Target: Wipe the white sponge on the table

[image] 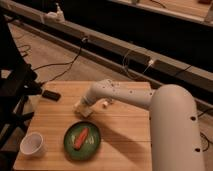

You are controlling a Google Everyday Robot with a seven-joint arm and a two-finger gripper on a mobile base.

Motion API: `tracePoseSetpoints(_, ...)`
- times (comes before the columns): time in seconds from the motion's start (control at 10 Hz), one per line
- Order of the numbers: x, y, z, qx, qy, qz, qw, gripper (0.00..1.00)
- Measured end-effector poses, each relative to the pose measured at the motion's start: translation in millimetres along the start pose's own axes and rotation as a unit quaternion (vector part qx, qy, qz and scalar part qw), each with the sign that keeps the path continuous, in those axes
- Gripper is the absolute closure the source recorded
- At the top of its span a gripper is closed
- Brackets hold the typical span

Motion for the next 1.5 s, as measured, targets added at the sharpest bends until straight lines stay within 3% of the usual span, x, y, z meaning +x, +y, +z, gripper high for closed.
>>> tracePoseSetpoints(0.2, 12, -29, -24, 0.043, 0.012, 0.021, 0.9988, 1.00)
tracePoseSetpoints(0.4, 13, -46, -32, 0.066, 0.019, 0.026, 0.9973, 1.00)
tracePoseSetpoints(0.6, 5, -55, -20, 0.071, 0.020, 0.023, 0.9970, 1.00)
tracePoseSetpoints(0.8, -8, -46, 11, 0.052, 0.015, 0.012, 0.9985, 1.00)
tracePoseSetpoints(1.1, -26, -16, 48, 0.000, -0.006, 0.003, 1.0000, 1.00)
tracePoseSetpoints(1.3, -35, 11, 61, -0.037, -0.025, 0.000, 0.9990, 1.00)
tracePoseSetpoints(1.5, -31, 33, 64, -0.063, -0.028, 0.002, 0.9976, 1.00)
